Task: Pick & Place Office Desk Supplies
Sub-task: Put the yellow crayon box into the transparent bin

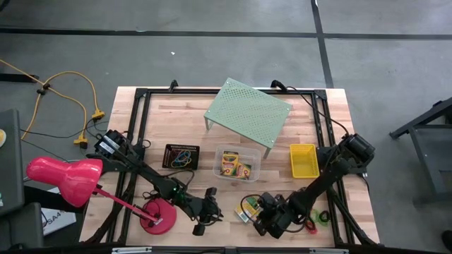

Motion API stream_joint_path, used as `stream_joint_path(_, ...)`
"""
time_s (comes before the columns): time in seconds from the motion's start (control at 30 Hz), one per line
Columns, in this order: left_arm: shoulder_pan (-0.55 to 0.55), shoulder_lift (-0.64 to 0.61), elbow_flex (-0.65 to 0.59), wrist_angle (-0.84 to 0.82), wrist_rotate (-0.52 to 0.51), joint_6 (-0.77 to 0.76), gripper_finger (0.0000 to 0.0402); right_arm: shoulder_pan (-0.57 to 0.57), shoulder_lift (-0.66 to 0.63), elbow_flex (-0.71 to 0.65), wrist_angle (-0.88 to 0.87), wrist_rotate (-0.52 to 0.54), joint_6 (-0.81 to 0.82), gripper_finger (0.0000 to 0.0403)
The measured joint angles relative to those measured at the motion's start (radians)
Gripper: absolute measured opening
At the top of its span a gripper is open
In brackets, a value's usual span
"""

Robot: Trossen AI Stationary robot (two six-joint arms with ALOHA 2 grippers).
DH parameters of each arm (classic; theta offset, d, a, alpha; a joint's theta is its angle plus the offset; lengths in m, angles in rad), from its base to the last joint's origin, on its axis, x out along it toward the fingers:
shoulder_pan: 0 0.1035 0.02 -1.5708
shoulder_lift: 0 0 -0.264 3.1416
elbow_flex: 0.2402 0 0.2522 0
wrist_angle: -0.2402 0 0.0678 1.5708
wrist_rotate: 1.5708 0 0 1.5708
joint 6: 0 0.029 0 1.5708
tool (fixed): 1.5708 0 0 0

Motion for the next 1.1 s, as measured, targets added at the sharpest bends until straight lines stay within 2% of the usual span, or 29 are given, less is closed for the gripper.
stream_joint_path(0.4, 0.000, 0.000, 0.000, 0.000, 0.000, 0.000, 0.0063, 0.011, 0.052, 0.000, 0.120, -0.030, 0.005, 0.0073)
stream_joint_path(0.7, 0.000, 0.000, 0.000, 0.000, 0.000, 0.000, 0.0063, -0.017, 0.105, 0.001, 0.230, -0.043, -0.073, 0.0073)
stream_joint_path(1.1, 0.000, 0.000, 0.000, 0.000, 0.000, 0.001, 0.0063, -0.067, 0.106, 0.001, 0.273, -0.039, -0.174, 0.0073)
